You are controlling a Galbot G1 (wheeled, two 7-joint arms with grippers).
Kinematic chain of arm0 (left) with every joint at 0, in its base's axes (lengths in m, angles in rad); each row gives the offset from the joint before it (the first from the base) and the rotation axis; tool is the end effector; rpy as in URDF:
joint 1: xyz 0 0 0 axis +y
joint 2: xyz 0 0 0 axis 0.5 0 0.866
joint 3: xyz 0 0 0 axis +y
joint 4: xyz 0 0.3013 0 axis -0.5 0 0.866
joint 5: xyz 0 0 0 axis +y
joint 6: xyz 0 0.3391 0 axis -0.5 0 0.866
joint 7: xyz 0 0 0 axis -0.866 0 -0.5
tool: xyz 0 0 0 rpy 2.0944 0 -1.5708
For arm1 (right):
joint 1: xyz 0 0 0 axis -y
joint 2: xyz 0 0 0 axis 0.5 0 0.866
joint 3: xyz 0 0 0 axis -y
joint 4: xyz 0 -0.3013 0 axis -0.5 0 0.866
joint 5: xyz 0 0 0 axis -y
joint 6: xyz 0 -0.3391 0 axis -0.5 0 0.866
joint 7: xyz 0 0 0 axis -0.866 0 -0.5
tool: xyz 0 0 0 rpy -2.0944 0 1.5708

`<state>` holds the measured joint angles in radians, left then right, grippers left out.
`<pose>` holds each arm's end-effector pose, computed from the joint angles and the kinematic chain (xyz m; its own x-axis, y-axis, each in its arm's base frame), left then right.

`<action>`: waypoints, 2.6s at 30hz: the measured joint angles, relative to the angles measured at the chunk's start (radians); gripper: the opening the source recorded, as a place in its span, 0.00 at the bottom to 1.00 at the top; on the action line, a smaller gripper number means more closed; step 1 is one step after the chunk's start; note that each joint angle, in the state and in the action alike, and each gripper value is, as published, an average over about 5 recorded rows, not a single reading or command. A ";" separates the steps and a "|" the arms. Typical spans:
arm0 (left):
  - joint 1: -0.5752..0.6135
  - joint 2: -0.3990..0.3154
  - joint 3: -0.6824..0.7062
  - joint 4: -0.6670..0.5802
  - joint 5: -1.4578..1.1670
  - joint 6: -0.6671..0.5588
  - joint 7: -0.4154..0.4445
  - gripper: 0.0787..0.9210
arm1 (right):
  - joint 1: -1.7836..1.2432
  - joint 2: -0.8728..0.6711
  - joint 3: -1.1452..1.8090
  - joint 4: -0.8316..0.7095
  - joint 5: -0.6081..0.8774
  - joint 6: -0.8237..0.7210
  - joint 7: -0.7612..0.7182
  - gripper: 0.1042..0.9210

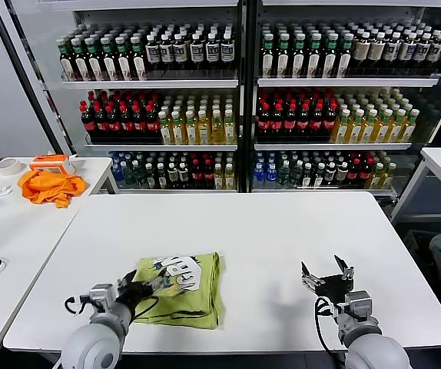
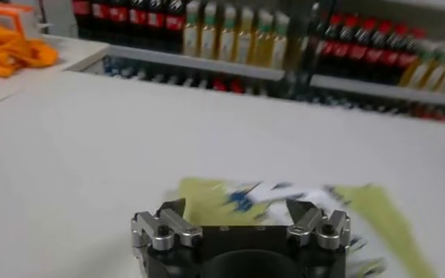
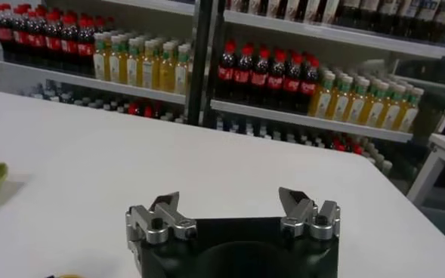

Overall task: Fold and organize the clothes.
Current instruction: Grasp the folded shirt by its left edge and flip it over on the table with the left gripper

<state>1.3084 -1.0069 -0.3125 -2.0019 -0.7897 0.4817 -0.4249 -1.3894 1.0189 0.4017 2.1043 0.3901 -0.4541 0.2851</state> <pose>0.2473 0.0308 -0.2414 -0.8509 0.0753 0.5199 0.0194 0.9935 -0.1121 0.2299 -0.0373 -0.2181 -0.9411 -0.0243 0.3371 -0.0895 0.9798 -0.1790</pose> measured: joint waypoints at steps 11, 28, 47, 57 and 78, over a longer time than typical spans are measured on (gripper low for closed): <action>0.032 0.012 -0.023 0.067 0.095 -0.060 0.052 0.88 | -0.003 0.006 -0.005 -0.005 -0.008 0.002 -0.001 0.88; 0.072 -0.001 -0.017 0.095 0.101 -0.131 0.134 0.39 | -0.003 0.004 -0.006 -0.008 -0.009 0.004 -0.003 0.88; 0.117 0.109 -0.174 -0.015 0.090 -0.101 0.127 0.02 | 0.000 0.009 -0.004 -0.002 -0.013 0.004 -0.004 0.88; 0.227 0.252 -0.476 -0.043 0.017 0.005 0.144 0.02 | 0.017 0.022 -0.021 -0.010 -0.017 0.010 -0.008 0.88; -0.022 0.001 -0.090 -0.170 0.025 0.060 0.203 0.02 | -0.011 0.023 0.005 0.028 -0.049 0.006 -0.011 0.88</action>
<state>1.2869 -1.0059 -0.4025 -2.1716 -0.7645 0.5413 -0.2221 -1.4002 1.0422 0.4071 2.1322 0.3413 -0.4477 0.2742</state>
